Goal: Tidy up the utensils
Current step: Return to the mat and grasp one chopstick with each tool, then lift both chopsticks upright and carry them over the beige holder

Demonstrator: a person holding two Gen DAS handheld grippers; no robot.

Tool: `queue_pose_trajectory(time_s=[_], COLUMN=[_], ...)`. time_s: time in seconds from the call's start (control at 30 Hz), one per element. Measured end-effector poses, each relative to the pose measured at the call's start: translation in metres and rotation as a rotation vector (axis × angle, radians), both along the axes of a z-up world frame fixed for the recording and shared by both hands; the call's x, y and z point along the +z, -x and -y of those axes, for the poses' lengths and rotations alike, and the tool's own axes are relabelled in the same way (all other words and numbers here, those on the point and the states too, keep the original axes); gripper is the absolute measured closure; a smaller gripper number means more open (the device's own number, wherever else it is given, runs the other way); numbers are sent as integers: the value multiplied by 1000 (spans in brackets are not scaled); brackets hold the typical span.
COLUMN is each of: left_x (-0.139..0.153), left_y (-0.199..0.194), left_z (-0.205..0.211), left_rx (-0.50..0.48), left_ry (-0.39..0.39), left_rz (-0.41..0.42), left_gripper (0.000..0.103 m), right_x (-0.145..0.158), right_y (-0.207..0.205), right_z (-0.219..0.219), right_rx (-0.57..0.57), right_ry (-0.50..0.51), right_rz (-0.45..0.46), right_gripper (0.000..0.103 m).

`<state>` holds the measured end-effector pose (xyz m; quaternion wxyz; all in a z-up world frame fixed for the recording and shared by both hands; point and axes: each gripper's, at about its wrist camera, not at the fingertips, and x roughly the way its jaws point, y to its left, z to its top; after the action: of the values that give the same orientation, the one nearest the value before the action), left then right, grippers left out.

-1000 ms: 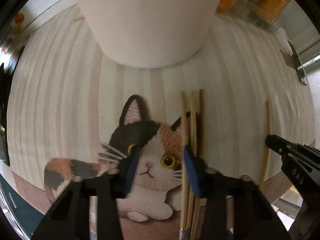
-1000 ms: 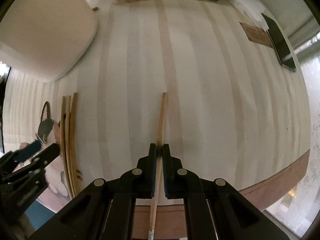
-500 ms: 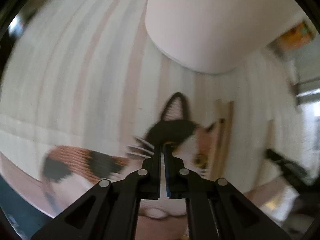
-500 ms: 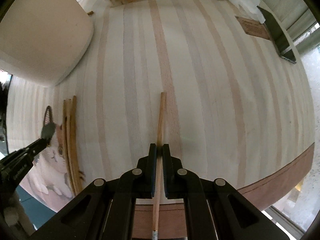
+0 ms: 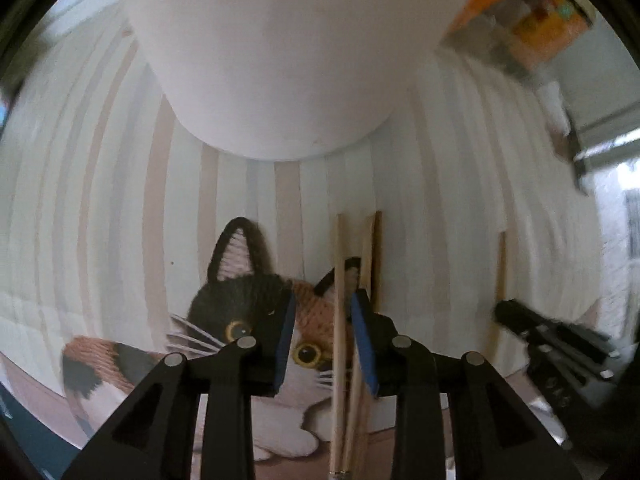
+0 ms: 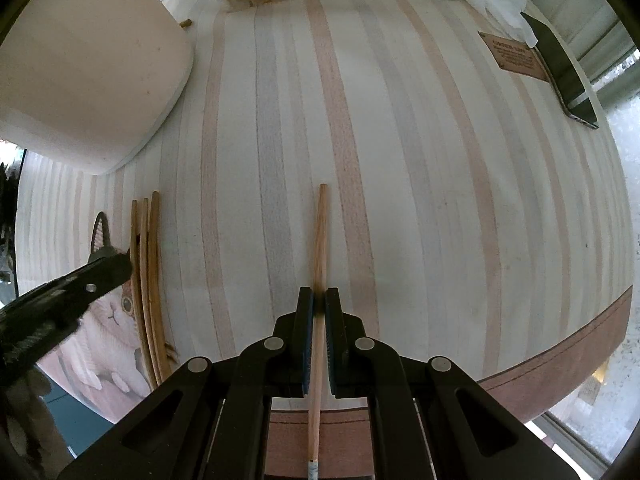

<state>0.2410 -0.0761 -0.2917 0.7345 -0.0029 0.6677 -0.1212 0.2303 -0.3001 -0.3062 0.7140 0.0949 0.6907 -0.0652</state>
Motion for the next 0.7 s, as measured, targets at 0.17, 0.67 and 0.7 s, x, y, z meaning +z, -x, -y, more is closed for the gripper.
queue_pose_trajectory(time_s=[0.17,0.67,0.7], left_x=[1,9,10], left_y=[2,29,32], left_z=[9,-77,-78], left_rx=[-27,57,65], left_ry=[-94,-70,-76], left_rz=[31,-73,-67], left_gripper=[99,95,95], right_x=[-1,-7,-7], right_y=[3,17,20], right_z=[-5,-17,-19], right_rx=[-4,37,45], right_ry=[2,-45,-44], right_rz=[1,-89,-93], right_gripper=[97,95,95])
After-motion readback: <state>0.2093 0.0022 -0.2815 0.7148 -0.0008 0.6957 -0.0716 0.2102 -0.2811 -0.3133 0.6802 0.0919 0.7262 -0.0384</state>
